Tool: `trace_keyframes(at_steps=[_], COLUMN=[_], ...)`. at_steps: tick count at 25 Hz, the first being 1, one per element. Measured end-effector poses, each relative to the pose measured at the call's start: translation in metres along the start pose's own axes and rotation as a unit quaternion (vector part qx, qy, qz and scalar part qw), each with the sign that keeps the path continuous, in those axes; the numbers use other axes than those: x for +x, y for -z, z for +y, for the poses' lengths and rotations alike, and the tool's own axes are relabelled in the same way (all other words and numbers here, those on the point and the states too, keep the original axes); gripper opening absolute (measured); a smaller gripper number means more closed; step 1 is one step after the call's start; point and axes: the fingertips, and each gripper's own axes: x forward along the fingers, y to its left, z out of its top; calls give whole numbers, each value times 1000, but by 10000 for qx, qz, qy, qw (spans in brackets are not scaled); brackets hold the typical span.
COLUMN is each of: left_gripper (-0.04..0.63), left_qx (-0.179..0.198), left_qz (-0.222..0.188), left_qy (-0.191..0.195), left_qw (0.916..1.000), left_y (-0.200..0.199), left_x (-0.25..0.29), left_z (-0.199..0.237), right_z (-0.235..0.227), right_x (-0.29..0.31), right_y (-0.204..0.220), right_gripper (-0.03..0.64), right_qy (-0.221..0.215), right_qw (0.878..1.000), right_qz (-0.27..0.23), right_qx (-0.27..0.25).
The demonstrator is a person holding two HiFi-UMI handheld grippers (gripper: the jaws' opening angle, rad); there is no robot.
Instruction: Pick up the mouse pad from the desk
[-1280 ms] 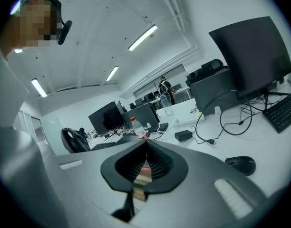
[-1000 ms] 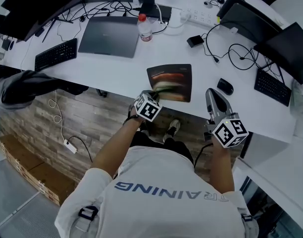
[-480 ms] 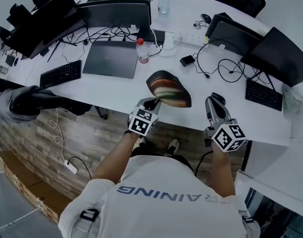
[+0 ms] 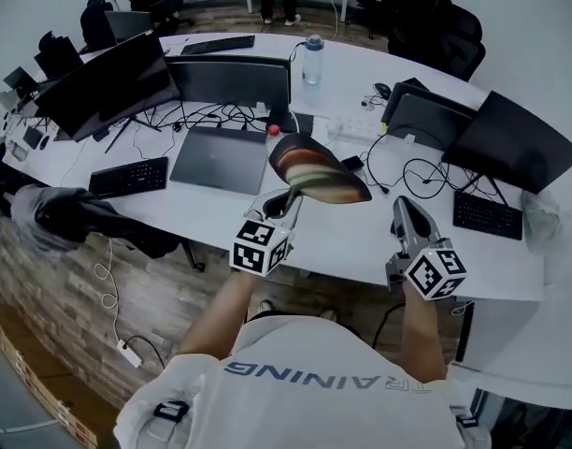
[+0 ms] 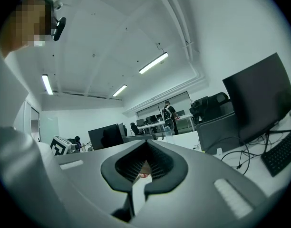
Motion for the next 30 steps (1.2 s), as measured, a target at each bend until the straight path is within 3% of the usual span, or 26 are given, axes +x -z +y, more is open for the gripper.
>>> trace_keyframes(at_steps=[6, 11, 30], left_gripper=[34, 34, 34], left_qx=[-217, -225, -219], left_qz=[-892, -1356, -1428], left_qy=[-236, -291, -314], left_qw=[9955, 9901, 9890], left_y=[-75, -113, -115], left_x=[-33, -60, -73], left_z=[10, 11, 18], right_z=[13, 29, 52], right_x=[-5, -5, 8], right_y=[-46, -66, -62], right_gripper=[15, 15, 14], right_qy=[51, -10, -247], right_qw=[9973, 9941, 9932], right_qz=[-509, -823, -741], right_qx=[-518, -703, -866])
